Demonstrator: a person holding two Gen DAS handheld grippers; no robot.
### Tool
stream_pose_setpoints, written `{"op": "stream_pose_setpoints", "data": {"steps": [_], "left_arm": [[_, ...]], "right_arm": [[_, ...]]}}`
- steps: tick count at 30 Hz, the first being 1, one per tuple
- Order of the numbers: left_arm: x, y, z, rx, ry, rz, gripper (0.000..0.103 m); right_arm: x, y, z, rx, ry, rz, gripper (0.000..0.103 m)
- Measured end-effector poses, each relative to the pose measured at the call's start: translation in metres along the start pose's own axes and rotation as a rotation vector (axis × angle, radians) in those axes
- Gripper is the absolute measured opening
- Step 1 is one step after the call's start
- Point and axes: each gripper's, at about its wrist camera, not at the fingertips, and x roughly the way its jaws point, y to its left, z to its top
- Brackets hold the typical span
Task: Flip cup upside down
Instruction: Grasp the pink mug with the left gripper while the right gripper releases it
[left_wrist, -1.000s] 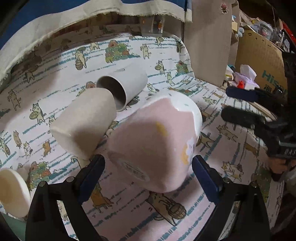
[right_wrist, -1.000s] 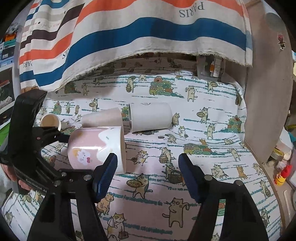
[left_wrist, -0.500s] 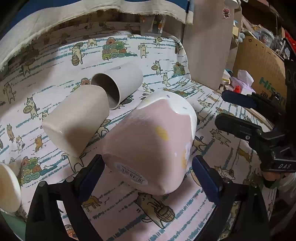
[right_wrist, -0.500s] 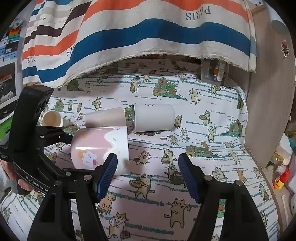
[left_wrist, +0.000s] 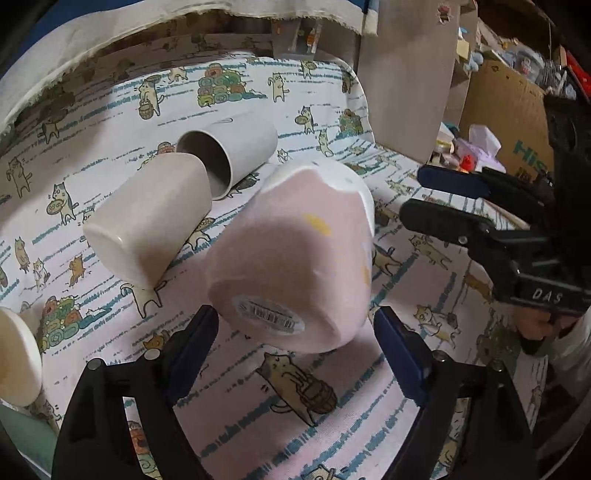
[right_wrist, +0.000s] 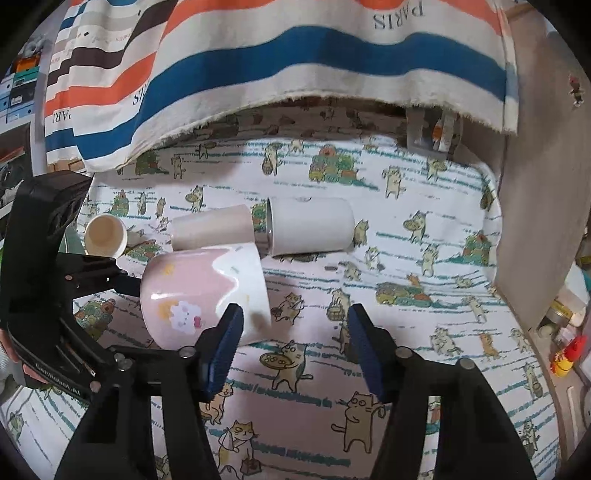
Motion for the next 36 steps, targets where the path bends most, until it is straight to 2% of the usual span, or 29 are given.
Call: {"op": "stream_pose_setpoints", "data": {"steps": [2, 6, 10, 12, 13, 14, 15, 17, 18, 20, 22, 23, 29, 33, 35, 36], "left_arm": [[0.003, -0.001, 0.001, 0.001, 0.001, 0.011, 0.086], [0.01, 0.001, 0.006, -0.025, -0.007, 0.009, 0.086], [0.012, -0.002, 0.009, -0.021, -0.001, 0.018, 0.08], [0.009, -0.005, 0.009, -0.019, -0.015, 0.046, 0.075], [0.006, -0.007, 0.007, -0.014, -0.023, 0.056, 0.051], [0.004, -0.008, 0.007, -0.007, -0.026, 0.063, 0.036], [0.0, -0.007, 0.007, -0.01, -0.032, 0.08, 0.015], [-0.004, 0.001, 0.007, -0.044, -0.023, 0.027, 0.013], [-0.006, 0.004, 0.008, -0.06, -0.016, 0.004, 0.013], [-0.01, 0.007, 0.008, -0.065, -0.031, 0.045, 0.028], [-0.015, 0.009, 0.009, -0.053, -0.069, 0.096, 0.079], [-0.017, 0.011, 0.01, -0.056, -0.091, 0.108, 0.085], [-0.017, 0.019, 0.04, -0.131, -0.1, 0.077, 0.086], [-0.009, 0.017, 0.066, -0.203, -0.091, 0.103, 0.086], [0.002, 0.016, 0.077, -0.236, -0.053, 0.199, 0.086], [0.005, 0.017, 0.08, -0.255, -0.061, 0.237, 0.086]], "right_arm": [[0.004, 0.0, 0.0, 0.002, 0.019, 0.018, 0.052], [0.007, -0.001, -0.001, 0.008, 0.031, 0.036, 0.051], [0.006, -0.001, -0.001, 0.01, 0.03, 0.04, 0.051], [0.006, -0.001, -0.001, 0.009, 0.027, 0.039, 0.051], [0.005, -0.001, -0.001, 0.008, 0.026, 0.039, 0.051], [0.005, -0.001, -0.001, 0.007, 0.024, 0.038, 0.051], [0.004, -0.001, -0.001, 0.007, 0.023, 0.039, 0.051], [0.003, 0.0, -0.001, 0.006, 0.02, 0.041, 0.051], [0.004, 0.0, -0.001, 0.006, 0.022, 0.042, 0.051], [0.004, -0.001, -0.001, 0.009, 0.026, 0.039, 0.051], [0.004, -0.002, -0.001, 0.017, 0.026, 0.036, 0.051], [0.004, -0.003, -0.001, 0.023, 0.027, 0.034, 0.051], [0.004, -0.007, -0.002, 0.043, 0.024, 0.021, 0.051], [0.003, -0.008, -0.002, 0.053, 0.02, 0.011, 0.051], [0.003, -0.012, -0.002, 0.07, 0.017, -0.002, 0.051], [0.003, -0.015, -0.003, 0.082, 0.015, -0.011, 0.049]]}}
